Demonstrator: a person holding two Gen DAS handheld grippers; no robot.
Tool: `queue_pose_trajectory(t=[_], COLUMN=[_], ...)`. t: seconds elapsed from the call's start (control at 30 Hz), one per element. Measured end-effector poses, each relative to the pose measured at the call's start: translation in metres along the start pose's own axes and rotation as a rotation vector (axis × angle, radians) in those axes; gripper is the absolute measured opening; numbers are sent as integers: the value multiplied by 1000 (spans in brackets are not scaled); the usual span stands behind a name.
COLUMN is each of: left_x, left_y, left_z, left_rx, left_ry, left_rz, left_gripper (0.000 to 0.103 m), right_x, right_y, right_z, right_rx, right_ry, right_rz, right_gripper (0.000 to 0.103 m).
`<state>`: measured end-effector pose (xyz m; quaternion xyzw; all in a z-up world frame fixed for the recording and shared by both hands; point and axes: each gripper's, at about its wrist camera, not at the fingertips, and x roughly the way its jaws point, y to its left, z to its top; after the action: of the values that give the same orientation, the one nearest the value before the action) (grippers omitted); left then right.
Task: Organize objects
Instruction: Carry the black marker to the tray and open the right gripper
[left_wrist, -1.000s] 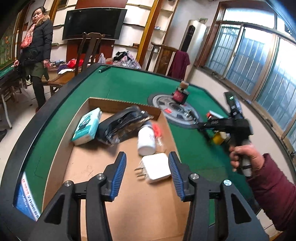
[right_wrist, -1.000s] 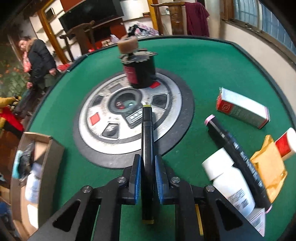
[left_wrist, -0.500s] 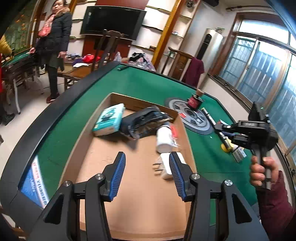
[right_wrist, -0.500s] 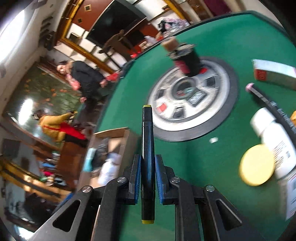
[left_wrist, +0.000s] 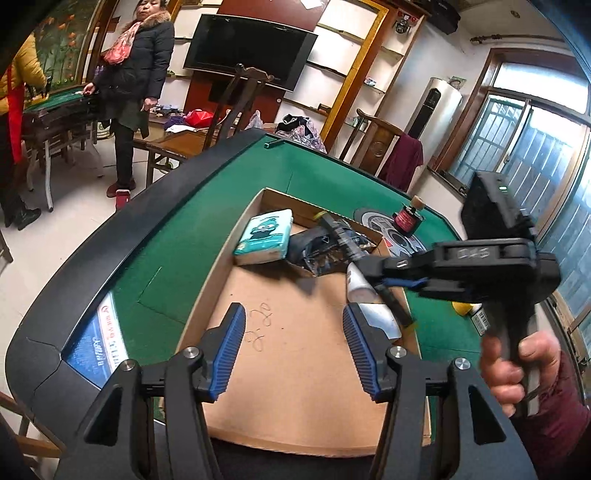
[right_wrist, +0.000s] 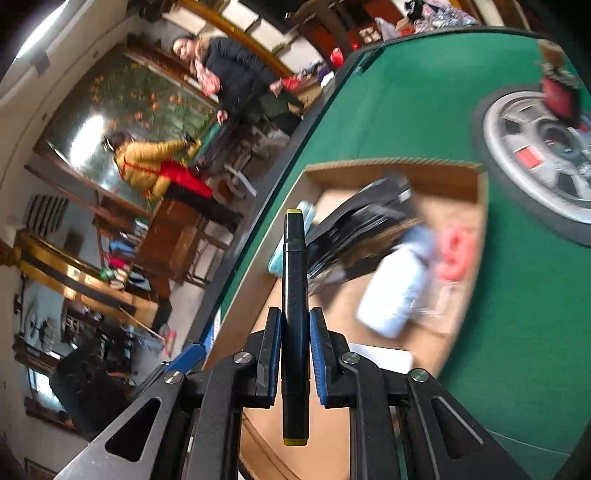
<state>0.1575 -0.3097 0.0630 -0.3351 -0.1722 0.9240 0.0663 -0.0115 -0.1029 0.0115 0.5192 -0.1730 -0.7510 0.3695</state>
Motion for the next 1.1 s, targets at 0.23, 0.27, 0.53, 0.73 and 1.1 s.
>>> queue_pose_trajectory(t=[0.23, 0.27, 0.53, 0.73, 1.1], left_x=[-1, 0, 1, 2, 1], left_y=[21, 22, 27, 22, 18], left_z=[-2, -2, -7, -7, -3], left_rx=[-51, -55, -71, -67, -53], left_ry=[-3, -2, -4, -5, 1], left_rz=[-21, -24, -47, -62, -59], left_gripper=[55, 55, 57, 58, 63], right_x=[59, 63, 70, 61, 67], right_y=[12, 12, 1, -15, -12], right_z=[-1, 1, 17, 33, 17], right_rx=[-2, 3, 27, 67, 68], right_ry=[78, 83, 64, 35, 92], right_rz=[-61, -63, -126, -170, -134], right_gripper=[17, 17, 17, 17, 19])
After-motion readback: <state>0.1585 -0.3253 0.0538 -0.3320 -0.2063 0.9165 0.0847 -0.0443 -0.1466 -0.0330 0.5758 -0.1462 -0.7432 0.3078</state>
